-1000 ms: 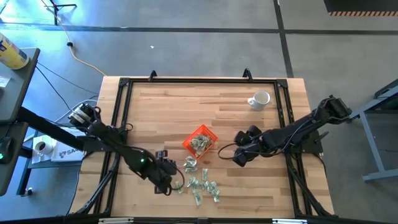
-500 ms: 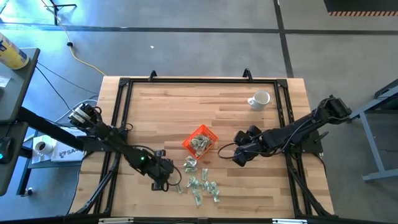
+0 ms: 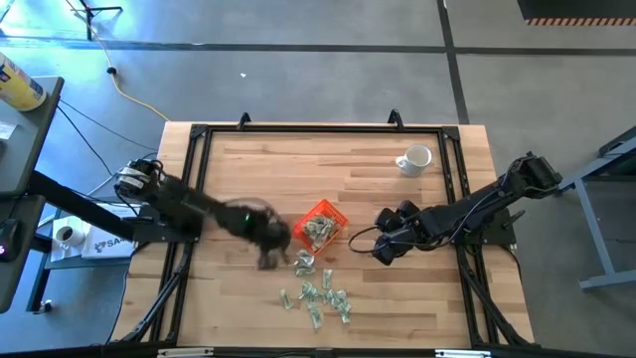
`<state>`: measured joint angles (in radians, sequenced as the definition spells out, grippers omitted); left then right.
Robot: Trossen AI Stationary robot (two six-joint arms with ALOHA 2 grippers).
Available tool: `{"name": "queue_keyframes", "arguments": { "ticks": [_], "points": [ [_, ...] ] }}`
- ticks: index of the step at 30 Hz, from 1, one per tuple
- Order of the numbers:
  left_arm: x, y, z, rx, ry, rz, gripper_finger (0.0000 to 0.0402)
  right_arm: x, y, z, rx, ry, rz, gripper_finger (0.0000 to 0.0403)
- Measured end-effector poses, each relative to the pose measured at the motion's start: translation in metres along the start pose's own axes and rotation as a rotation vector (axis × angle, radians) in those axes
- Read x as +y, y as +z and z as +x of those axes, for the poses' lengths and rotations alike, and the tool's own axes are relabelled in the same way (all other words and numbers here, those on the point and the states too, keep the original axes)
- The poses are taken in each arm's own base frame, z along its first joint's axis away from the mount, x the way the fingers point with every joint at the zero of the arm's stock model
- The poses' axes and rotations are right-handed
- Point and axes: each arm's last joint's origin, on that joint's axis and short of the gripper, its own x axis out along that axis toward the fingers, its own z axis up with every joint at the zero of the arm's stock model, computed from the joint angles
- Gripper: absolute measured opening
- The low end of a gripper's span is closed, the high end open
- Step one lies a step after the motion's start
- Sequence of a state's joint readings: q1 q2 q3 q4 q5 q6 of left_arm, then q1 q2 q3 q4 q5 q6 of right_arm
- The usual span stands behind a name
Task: Pick and place Stevia / Truvia into bins
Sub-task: Put the stevia packet into the orange bin
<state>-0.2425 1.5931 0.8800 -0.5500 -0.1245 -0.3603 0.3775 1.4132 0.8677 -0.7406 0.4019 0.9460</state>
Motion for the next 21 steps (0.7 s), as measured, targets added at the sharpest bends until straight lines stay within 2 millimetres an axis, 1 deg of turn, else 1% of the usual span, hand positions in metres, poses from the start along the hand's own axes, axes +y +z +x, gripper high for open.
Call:
{"name": "queue_keyframes", "arguments": {
  "ticks": [3,5,6,8,10,12,14,18,21],
  "points": [
    [0.012,0.031,-0.026,-0.094,0.027,0.004,0.0046,0.001,-0.001,-0.001,0.001,0.001,0.017,0.0318],
    [0.018,0.051,-0.041,-0.153,0.023,0.003,0.0034,0.001,-0.001,-0.001,0.002,0.001,0.024,0.0318],
    [0.021,0.062,-0.049,-0.203,0.019,-0.004,0.0025,0.001,-0.001,-0.001,0.002,0.001,0.032,0.0318],
    [0.026,0.082,-0.064,-0.319,0.005,-0.021,0.0023,0.001,-0.002,-0.001,-0.005,-0.002,0.036,0.0318],
    [0.031,0.095,-0.067,-0.373,-0.026,-0.036,0.0023,0.001,-0.002,-0.001,-0.011,-0.005,0.04,0.0318],
    [0.036,0.1,-0.06,-0.361,-0.064,-0.057,0.0033,0.001,-0.002,-0.001,-0.01,-0.004,0.041,0.0318],
    [0.04,0.105,-0.054,-0.374,-0.078,-0.098,0.007,0.001,-0.002,-0.001,-0.01,-0.004,0.041,0.0318],
    [0.046,0.106,-0.041,-0.339,-0.025,-0.174,0.0172,0.001,-0.002,-0.001,-0.009,-0.004,0.04,0.0318],
    [0.043,0.103,-0.043,-0.315,-0.07,-0.24,0.0242,0.001,-0.002,-0.001,-0.005,-0.001,0.038,0.0318]
  ]
}}
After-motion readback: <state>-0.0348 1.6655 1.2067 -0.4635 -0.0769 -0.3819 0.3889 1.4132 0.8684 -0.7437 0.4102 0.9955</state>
